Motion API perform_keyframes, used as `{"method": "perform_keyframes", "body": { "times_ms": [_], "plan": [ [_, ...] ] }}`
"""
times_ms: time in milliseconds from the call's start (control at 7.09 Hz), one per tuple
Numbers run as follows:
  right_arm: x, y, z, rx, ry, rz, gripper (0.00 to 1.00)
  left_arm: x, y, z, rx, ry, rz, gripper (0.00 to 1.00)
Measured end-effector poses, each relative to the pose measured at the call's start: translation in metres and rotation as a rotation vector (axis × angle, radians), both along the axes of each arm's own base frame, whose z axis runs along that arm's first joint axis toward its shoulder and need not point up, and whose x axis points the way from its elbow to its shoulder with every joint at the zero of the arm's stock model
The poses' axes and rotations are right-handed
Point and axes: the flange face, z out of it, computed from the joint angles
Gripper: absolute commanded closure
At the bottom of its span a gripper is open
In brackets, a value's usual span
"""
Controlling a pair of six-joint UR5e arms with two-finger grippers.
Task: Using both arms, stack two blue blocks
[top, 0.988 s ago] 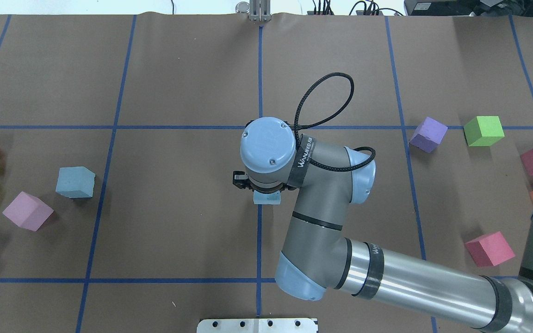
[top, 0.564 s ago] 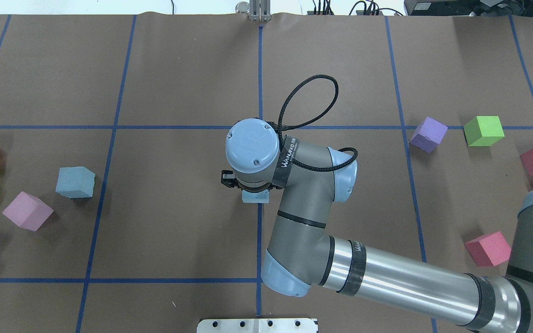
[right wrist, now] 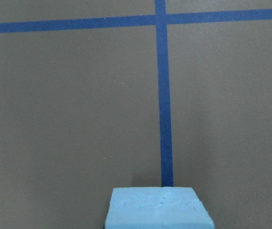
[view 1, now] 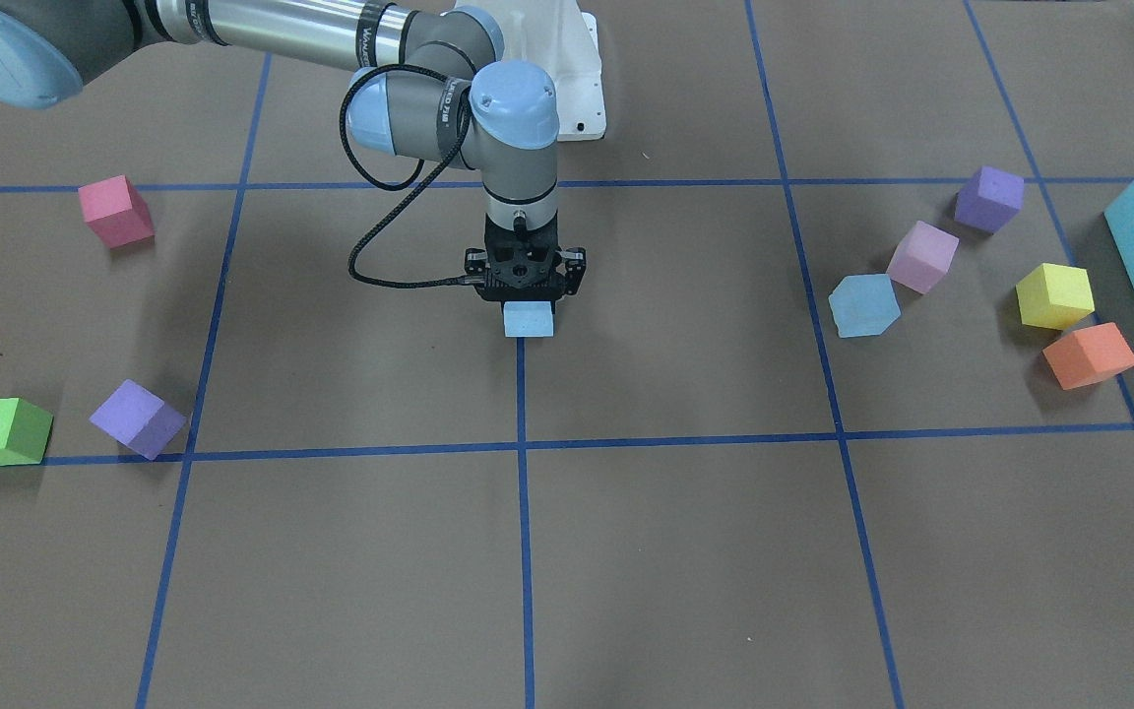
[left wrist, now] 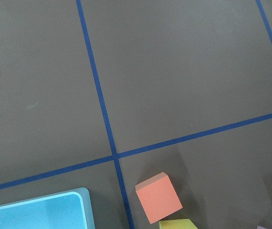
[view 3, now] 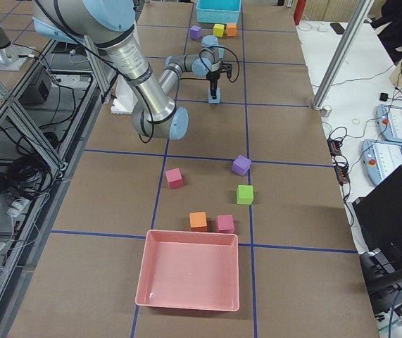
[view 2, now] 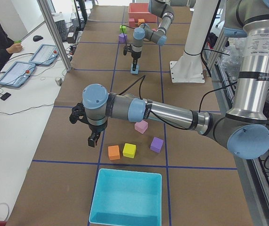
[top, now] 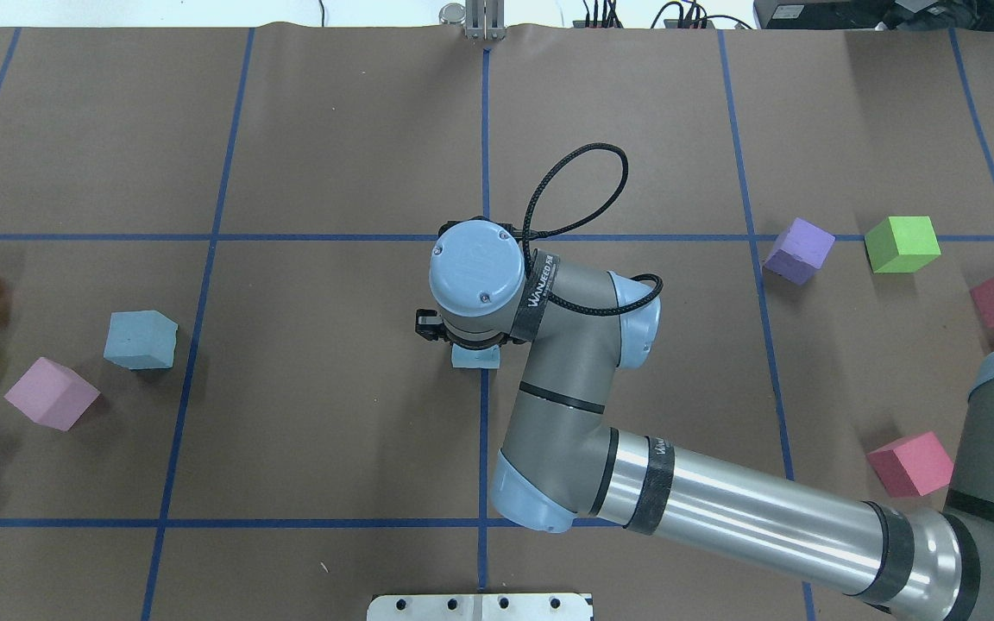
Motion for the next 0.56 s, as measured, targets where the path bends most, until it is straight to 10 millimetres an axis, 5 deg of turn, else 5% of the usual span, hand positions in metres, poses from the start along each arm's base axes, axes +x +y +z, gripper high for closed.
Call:
{"method": "perform_keyframes", "body": {
  "times_ms": [282, 564],
  "plan": [
    [0.007, -0.011, -0.001, 0.006, -0.003, 0.011, 0.0, 0.0, 0.0, -0.001, -0.008, 0.003, -0.008, 0.02],
    [0.047, -0.051, -0.003, 0.01, -0.024, 0.011, 0.0, 0.012, -0.011, -0.022, -0.061, 0.026, -0.074, 0.02]
  ]
}}
